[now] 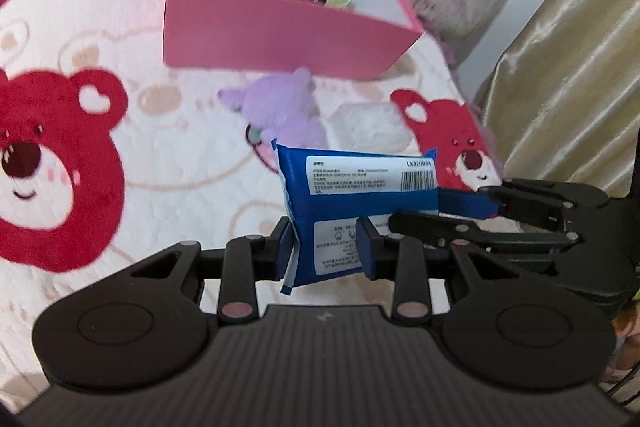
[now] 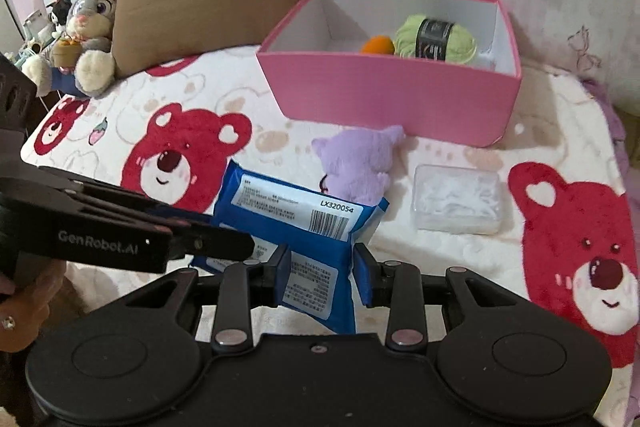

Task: Organize objects
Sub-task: 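Lift the wet-wipe pack with the left tool and carry it into the pink box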

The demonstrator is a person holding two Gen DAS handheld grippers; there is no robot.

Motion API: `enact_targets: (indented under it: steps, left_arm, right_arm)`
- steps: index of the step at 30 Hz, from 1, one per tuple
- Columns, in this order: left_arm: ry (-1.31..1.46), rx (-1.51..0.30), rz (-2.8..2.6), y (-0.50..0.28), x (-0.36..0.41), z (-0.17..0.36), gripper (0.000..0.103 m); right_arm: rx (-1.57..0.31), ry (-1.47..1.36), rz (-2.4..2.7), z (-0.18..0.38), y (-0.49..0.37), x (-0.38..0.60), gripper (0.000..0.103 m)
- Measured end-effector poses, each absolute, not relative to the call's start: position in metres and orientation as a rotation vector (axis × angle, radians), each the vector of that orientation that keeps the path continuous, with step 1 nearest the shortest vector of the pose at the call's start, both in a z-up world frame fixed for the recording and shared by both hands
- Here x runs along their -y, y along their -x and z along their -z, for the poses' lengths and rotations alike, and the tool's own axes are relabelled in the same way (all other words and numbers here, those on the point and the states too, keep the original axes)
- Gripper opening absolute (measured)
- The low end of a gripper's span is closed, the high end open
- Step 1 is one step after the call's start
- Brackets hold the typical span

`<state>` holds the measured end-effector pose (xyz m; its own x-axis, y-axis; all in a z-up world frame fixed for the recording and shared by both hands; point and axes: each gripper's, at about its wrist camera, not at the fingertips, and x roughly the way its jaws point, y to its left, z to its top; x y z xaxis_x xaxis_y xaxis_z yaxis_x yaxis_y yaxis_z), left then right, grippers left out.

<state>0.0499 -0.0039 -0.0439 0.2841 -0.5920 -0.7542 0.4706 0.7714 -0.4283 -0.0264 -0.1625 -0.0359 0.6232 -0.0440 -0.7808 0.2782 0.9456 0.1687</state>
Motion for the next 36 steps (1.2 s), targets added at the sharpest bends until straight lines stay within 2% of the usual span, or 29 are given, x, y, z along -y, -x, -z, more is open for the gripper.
enact_targets:
  steps: [9, 25, 31, 36]
  left_arm:
    - [0.115, -1.028, 0.745, -0.050, 0.009, 0.007, 0.032]
    - [0.064, -0.874, 0.736, -0.123, 0.041, -0.064, 0.032]
    - [0.076, -0.882, 0.718, -0.178, 0.066, -0.065, 0.033]
    - [0.057, -0.865, 0.680, -0.213, 0.086, -0.041, 0.032]
  right_arm:
    - [-0.814, -0.237, 0.211, -0.002, 0.030, 0.162, 0.039]
    - [-0.702, -0.178, 0.259, -0.066, -0.025, 0.207, 0.039]
    - [-0.714, -0.127, 0.295, -0.069, -0.062, 0.235, 0.037]
    - [-0.772, -0.153, 0.301, -0.049, -0.102, 0.269, 0.033]
